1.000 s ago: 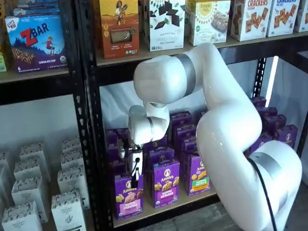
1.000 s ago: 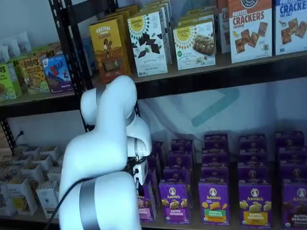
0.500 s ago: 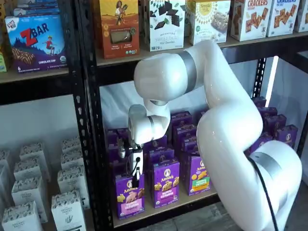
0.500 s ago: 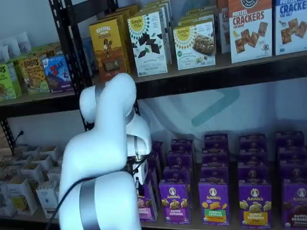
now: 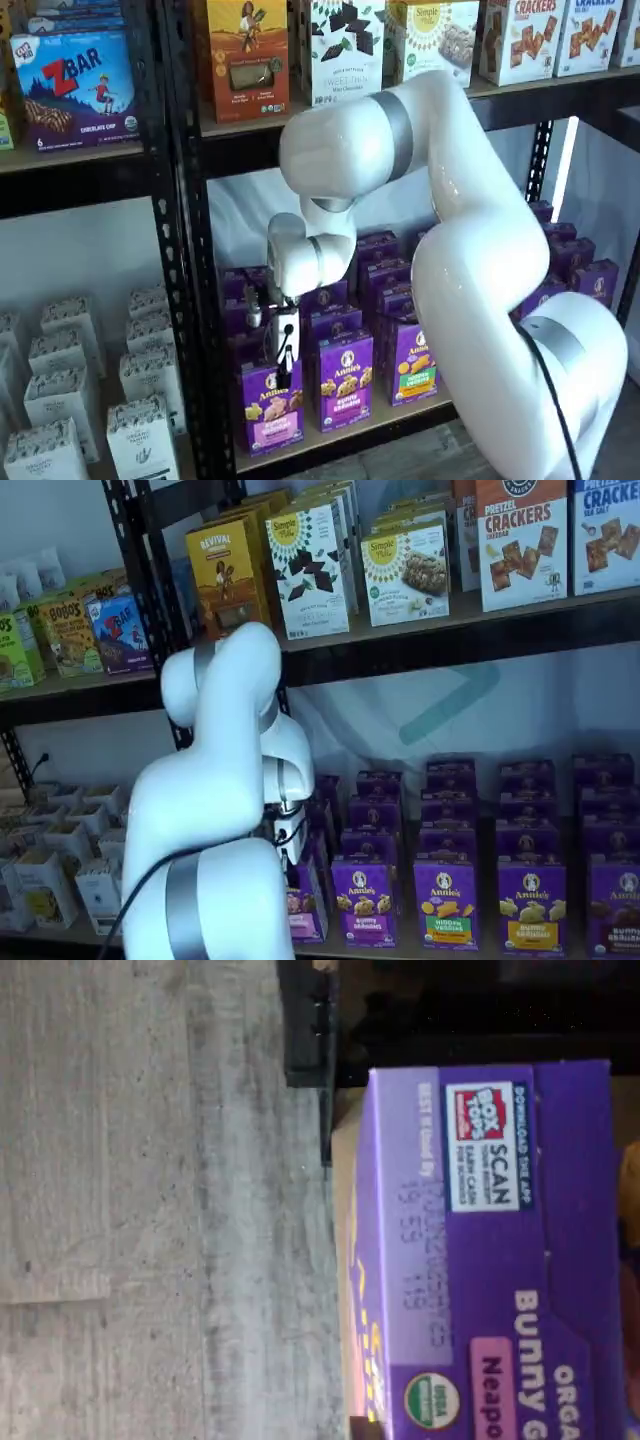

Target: Pick up the purple box with a pink patch in the middle, on the bottom shelf, the first box from the left

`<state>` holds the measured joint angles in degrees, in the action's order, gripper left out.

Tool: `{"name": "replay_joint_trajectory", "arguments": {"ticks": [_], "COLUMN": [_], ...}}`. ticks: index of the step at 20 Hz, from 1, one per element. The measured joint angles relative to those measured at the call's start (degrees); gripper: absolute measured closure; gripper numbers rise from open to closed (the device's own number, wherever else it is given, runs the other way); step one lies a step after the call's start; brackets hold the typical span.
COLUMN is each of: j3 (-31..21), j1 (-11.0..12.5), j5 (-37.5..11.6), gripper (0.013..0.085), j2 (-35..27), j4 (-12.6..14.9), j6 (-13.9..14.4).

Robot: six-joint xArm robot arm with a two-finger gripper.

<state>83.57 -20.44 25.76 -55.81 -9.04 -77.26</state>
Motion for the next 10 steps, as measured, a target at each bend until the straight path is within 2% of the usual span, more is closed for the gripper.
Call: {"name": "replay_joint_trajectory", "arguments": {"ticks": [5,10], "j3": [-4.46,-10.90], "j1": [-0.27,-0.43], "j5": [-0.07,-2.63], "gripper": [0.0610,0.0610], "j2": [3.17,7.05], "j4": [-0.19,-0.81], "j6": [0.00,-0.60]}}
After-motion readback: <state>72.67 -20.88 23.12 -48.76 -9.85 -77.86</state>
